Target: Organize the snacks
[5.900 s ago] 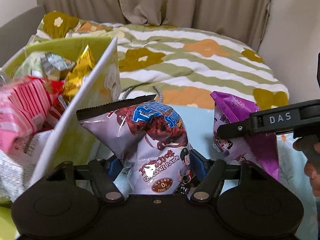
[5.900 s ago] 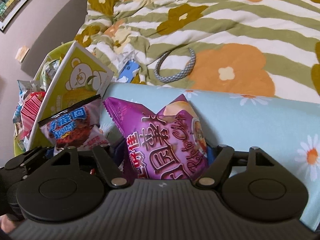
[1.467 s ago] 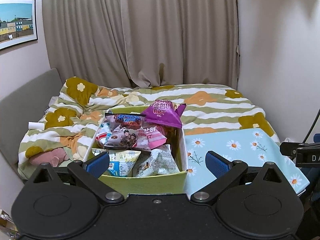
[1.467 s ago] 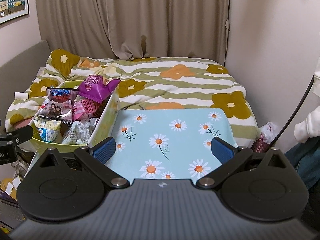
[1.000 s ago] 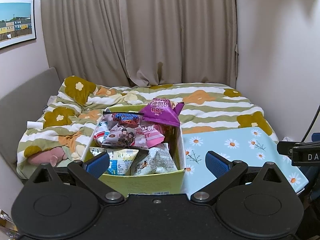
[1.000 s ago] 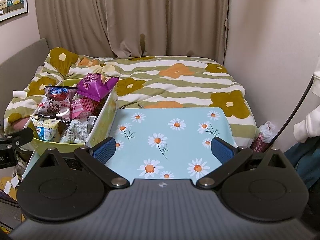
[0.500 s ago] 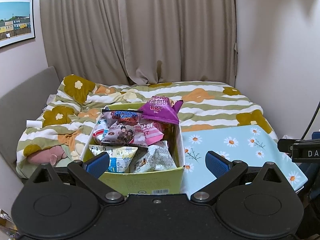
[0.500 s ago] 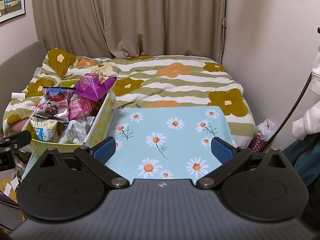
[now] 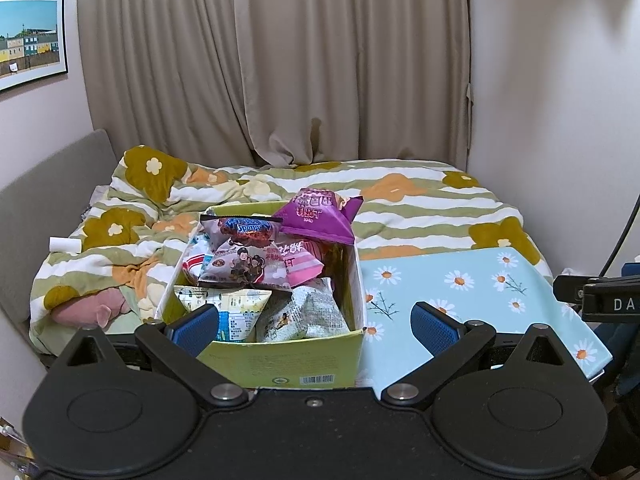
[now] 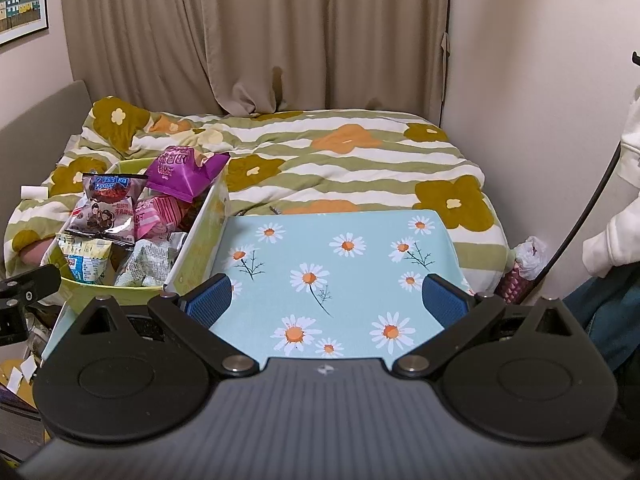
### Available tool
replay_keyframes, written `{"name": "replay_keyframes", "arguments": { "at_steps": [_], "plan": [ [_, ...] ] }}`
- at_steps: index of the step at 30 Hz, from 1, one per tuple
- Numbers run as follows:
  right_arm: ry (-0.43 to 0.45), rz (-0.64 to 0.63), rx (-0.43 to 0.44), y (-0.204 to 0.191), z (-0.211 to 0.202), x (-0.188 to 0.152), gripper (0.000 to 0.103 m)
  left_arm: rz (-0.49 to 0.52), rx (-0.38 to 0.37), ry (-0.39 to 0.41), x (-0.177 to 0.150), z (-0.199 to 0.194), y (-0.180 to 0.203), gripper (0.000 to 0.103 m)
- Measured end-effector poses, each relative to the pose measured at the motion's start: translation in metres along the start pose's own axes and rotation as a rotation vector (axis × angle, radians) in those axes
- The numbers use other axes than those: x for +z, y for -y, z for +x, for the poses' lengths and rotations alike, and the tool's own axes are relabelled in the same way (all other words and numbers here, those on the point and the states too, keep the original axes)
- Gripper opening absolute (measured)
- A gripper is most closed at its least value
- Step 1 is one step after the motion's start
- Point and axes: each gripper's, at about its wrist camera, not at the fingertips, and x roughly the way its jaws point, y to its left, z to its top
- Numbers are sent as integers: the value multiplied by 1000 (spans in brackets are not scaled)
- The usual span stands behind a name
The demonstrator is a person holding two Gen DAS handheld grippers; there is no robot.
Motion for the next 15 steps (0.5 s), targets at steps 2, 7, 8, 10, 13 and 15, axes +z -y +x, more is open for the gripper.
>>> {"name": "replay_keyframes", "arguments": {
  "at_steps": [2, 7, 8, 10, 13, 15],
  "plan": [
    [0, 0, -1, 0, 0, 0, 103, -8, -2, -2, 0, 0, -1, 103],
    [-1, -1, 0, 0, 0, 0, 103, -16, 19, -1, 1, 1, -3, 103],
    [-1, 0, 0, 0, 0, 0, 103, -21, 21, -6, 1, 1, -4, 103],
    [-3, 2, -1, 0, 0, 0, 103, -27, 13, -9, 1, 2, -6, 103],
    [-4, 5, -2, -1, 0, -2, 103, -34, 1, -6, 0, 1, -8, 103],
    [-4, 4, -1, 0, 0, -2, 103, -34, -1, -2, 0, 0, -9, 103]
  ]
}}
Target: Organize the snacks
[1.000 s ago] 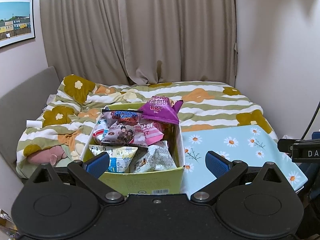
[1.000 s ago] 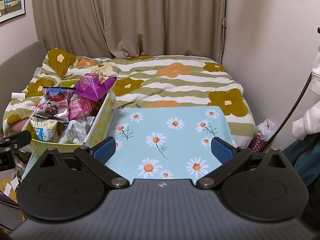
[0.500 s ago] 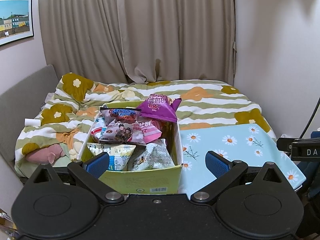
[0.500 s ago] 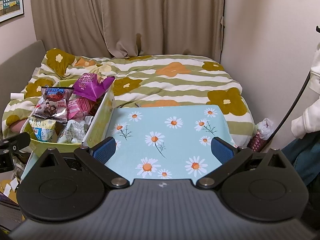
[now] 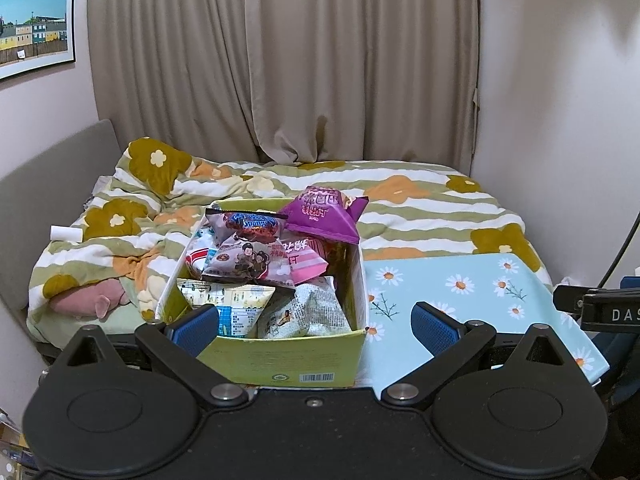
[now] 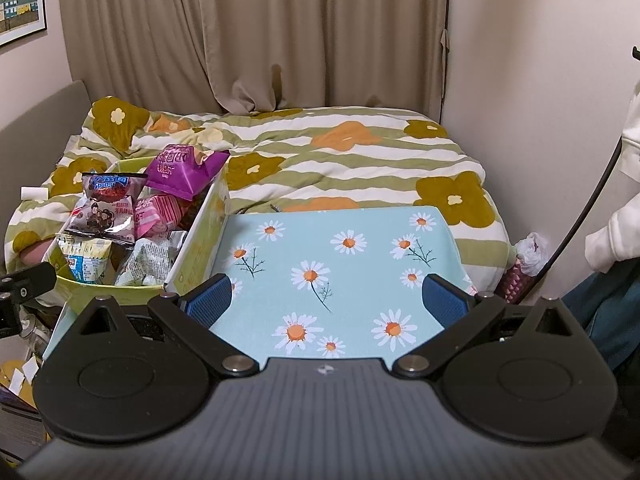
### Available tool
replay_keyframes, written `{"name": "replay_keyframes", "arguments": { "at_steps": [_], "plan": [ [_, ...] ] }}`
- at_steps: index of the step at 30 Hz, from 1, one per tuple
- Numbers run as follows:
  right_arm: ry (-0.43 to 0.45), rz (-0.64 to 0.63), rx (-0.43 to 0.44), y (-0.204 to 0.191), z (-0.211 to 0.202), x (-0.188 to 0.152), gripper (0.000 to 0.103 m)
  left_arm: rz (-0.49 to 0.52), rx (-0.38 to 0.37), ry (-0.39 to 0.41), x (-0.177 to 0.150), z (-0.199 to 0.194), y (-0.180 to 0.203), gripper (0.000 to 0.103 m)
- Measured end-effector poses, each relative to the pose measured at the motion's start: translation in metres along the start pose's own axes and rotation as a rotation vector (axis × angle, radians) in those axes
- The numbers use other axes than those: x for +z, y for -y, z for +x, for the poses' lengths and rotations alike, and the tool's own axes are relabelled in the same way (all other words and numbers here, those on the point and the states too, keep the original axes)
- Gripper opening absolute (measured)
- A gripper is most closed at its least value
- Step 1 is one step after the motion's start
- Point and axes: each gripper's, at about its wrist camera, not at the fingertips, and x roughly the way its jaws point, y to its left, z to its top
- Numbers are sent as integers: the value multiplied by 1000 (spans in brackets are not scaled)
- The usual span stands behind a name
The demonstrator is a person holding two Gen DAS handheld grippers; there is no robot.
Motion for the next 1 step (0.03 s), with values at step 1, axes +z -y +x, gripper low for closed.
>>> {"name": "replay_keyframes", "arguments": {
  "at_steps": [1],
  "plan": [
    [1, 0, 0, 0, 0, 0, 103, 1, 0, 0, 0, 0, 0, 103]
  ]
}}
